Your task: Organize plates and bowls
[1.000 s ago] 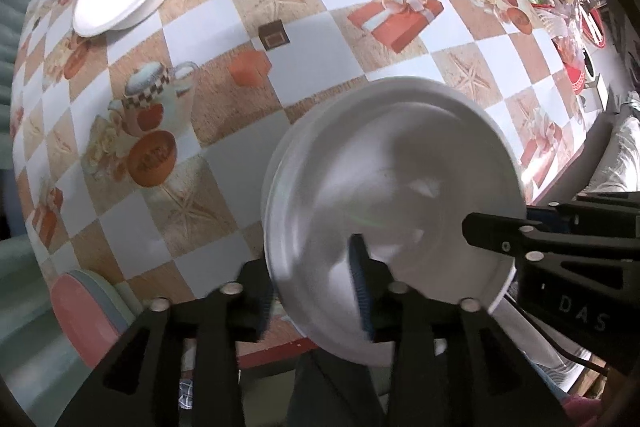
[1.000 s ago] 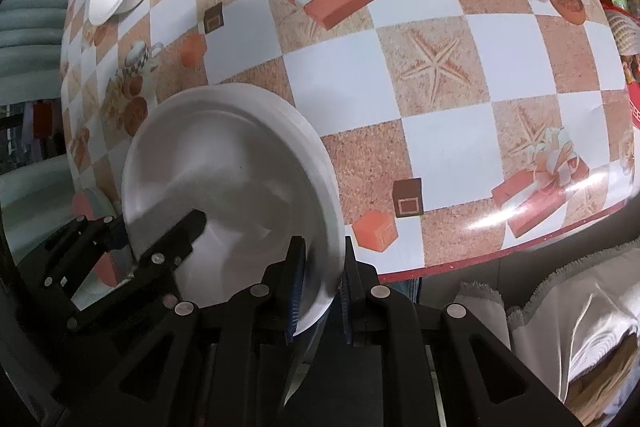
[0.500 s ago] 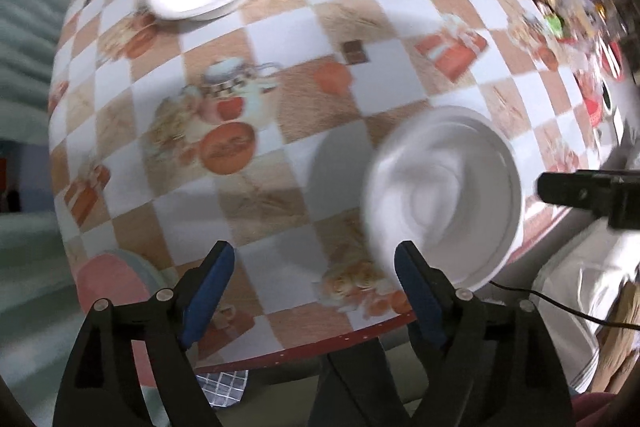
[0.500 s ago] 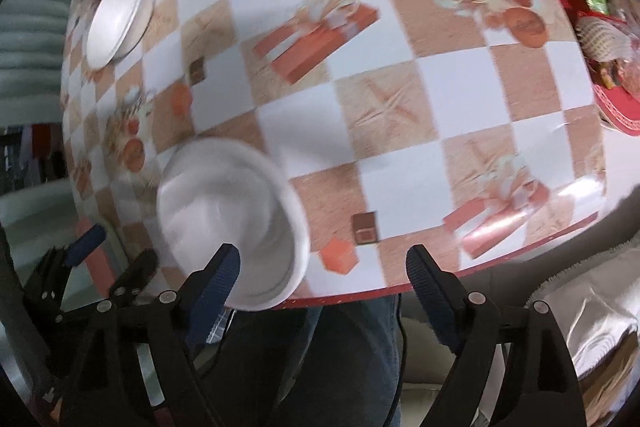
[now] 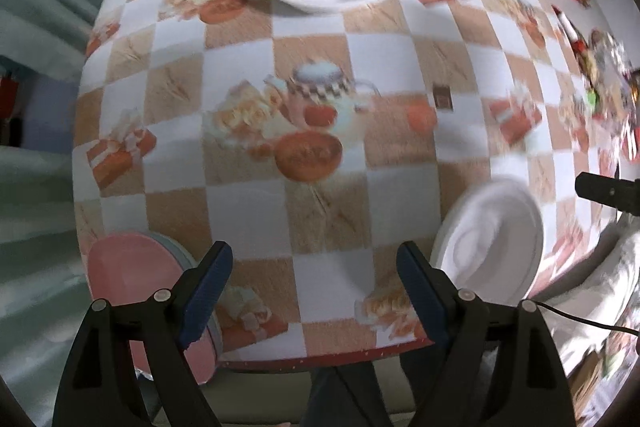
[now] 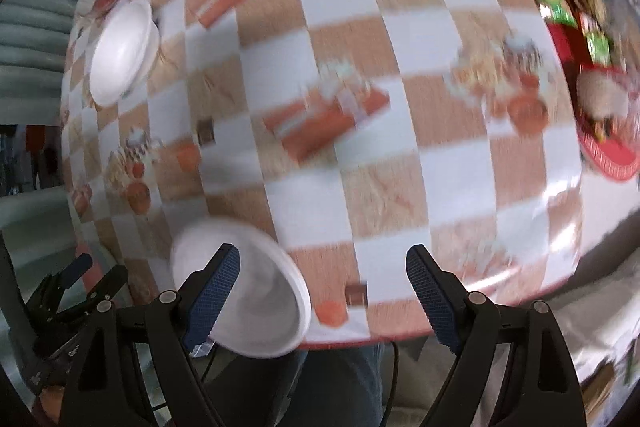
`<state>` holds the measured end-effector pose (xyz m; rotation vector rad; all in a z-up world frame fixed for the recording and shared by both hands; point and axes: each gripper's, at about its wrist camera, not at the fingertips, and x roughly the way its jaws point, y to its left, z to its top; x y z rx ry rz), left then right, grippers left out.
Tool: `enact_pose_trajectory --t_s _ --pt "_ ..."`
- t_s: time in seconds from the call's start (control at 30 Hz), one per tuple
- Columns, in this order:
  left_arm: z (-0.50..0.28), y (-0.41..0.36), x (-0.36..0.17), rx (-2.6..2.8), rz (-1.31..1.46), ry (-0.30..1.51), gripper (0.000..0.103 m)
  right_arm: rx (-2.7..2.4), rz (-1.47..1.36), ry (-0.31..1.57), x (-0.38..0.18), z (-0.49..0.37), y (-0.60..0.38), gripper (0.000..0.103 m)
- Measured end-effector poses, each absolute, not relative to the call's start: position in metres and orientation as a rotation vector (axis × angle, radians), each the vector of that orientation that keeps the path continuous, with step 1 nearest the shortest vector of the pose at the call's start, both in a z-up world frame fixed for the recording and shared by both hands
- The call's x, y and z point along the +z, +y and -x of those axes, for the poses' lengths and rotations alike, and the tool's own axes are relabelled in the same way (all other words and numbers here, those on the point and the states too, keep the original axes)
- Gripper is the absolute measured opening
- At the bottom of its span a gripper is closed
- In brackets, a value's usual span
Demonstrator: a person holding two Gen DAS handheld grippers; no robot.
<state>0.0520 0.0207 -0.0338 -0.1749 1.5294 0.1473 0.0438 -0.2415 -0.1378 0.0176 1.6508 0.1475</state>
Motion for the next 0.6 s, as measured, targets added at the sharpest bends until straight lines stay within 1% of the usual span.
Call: enact_pose_trajectory --t_s 0.17,0.27,0.5,0.6 --pt "-0.073 0.046 -0.023 0.207 0.238 1.493 0.087 0.187 0.025 1.602 -0.124 -0.079 -0.229 0.086" --pt "-0.085 0.046 -0.02 0.24 0.244 1.472 0.087 0.211 0.058 1.586 -0.121 -0.098 -0.219 0.086" --pt "-0.125 0.062 -0.026 0.288 0.293 1.453 0.087 0.274 0.106 1.575 -0.131 -0.132 -0.178 0.086" --pt "-0.139 0.065 -0.027 0.341 0.27 1.431 0.087 0.304 0.141 1.579 -0.139 -0.143 -0.157 0.086"
